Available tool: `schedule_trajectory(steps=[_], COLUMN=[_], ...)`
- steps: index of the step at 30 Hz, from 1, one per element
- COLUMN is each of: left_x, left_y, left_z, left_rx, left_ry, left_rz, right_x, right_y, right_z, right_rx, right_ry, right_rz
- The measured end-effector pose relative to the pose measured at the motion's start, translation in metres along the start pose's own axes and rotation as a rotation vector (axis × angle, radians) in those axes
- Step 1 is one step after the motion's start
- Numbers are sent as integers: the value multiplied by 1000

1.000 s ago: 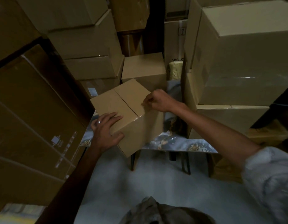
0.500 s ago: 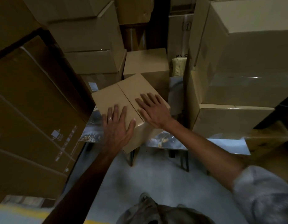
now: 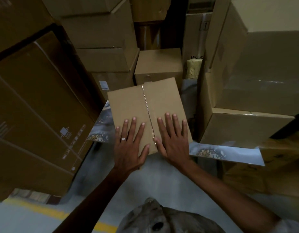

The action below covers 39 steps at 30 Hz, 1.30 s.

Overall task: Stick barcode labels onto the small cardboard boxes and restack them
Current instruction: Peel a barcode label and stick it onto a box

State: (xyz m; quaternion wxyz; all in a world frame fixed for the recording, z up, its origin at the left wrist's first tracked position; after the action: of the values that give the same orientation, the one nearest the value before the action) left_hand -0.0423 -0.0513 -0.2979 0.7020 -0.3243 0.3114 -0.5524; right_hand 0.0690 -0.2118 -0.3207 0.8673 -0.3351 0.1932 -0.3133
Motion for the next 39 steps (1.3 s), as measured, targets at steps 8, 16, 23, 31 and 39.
schedule_trajectory(steps=[8, 16, 23, 31, 39], left_x=[8, 15, 6, -18, -34], left_y=[24, 54, 62, 19, 47], left_z=[-25, -33, -42, 49, 92], left_rx=[-15, -142, -220, 48, -178], left_ry=[25, -78, -208, -213, -147], left_rz=[36, -33, -52, -144, -139], right_x=[3, 6, 3, -11, 2], right_y=[8, 34, 49, -1, 46], right_z=[-43, -61, -78, 52, 117], right_rx=[-60, -217, -337, 82, -146], right_ry=[-12, 26, 54, -128, 3], right_rz=[34, 93, 169, 490, 92])
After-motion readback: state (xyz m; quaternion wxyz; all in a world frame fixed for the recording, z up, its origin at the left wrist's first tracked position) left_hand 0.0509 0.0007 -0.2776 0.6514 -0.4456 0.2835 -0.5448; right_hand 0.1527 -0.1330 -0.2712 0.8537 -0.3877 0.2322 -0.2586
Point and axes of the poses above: each hand's wrist, its own z-axis towards the middle knuckle, its own y-axis out of the palm, x = y × z, the point moved 2 cm from there along z, towards the middle knuckle, and after that the axes turned 12 degrees about x, right-handed, at the moved point
